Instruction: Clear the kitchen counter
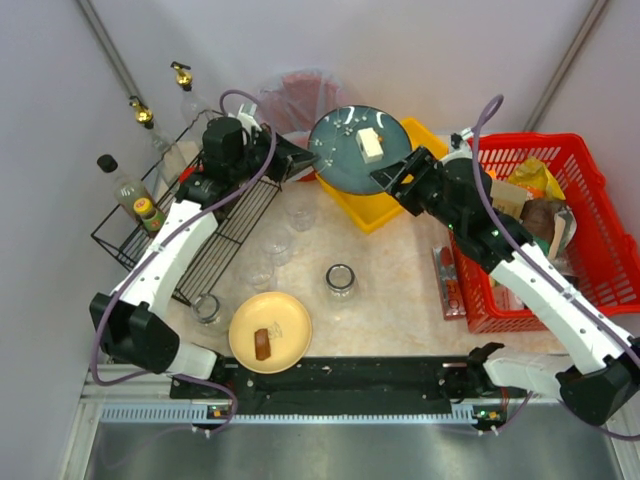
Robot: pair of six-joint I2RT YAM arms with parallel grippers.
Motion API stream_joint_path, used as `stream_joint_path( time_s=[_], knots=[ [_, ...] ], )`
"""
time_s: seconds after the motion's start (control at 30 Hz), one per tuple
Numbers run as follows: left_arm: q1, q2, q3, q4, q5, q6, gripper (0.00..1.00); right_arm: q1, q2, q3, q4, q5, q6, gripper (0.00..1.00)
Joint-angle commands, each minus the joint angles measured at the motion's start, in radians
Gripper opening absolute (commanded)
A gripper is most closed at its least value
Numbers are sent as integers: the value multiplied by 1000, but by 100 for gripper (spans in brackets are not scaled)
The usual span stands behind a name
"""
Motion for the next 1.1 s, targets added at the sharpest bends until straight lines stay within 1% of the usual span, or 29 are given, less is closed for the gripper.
stream_joint_path(
  time_s=[0.0, 0.07, 0.17, 0.2, 0.33, 0.37, 0.47, 0.53, 0.7, 0.73, 0.77, 0.83, 0.87, 0.9, 0.97, 1.0, 1.07],
  knots=[
    [4, -102, 5, 224, 21, -68, 0, -5, 19, -24, 154, -6, 72, 61],
    [4, -111, -10, 222, 20, -68, 0, -6, 31, -30, 173, 11, 87, 52],
    [4, -125, -26, 216, 15, -62, 0, -6, 49, -36, 205, 11, 105, 35],
    [4, -128, -30, 214, 15, -60, 0, -6, 56, -36, 208, 8, 107, 32],
    [4, -141, -46, 211, 15, -53, 0, -6, 66, -49, 240, 9, 130, 27],
    [4, -142, -49, 211, 13, -52, 0, -6, 72, -50, 249, 5, 133, 25],
    [4, -148, -57, 208, 12, -40, 0, -8, 91, -41, 269, -8, 142, 13],
    [4, -151, -60, 199, 9, -30, 0, -8, 102, -33, 283, -12, 150, 0],
    [4, -151, -64, 190, 12, -13, 0, -15, 137, 13, 286, -37, 173, 0],
    [4, -150, -64, 188, 12, -10, 5, -17, 144, 22, 286, -41, 179, 0],
    [4, -150, -63, 188, 9, -5, 14, -20, 149, 29, 285, -48, 193, 0],
    [4, -148, -54, 175, 4, 10, 40, -22, 157, 48, 285, -57, 205, 0],
    [4, -148, -52, 168, -2, 23, 51, -23, 160, 57, 283, -55, 210, 0],
    [5, -147, -49, 159, -10, 35, 59, -26, 161, 69, 285, -58, 213, 0],
    [7, -151, -49, 141, -23, 65, 70, -37, 174, 92, 283, -72, 227, 0],
    [10, -159, -50, 127, -29, 93, 72, -48, 181, 109, 278, -80, 240, 0],
    [11, -179, -43, 74, -77, 156, 78, -78, 216, 152, 274, -146, 257, 0]
  ],
)
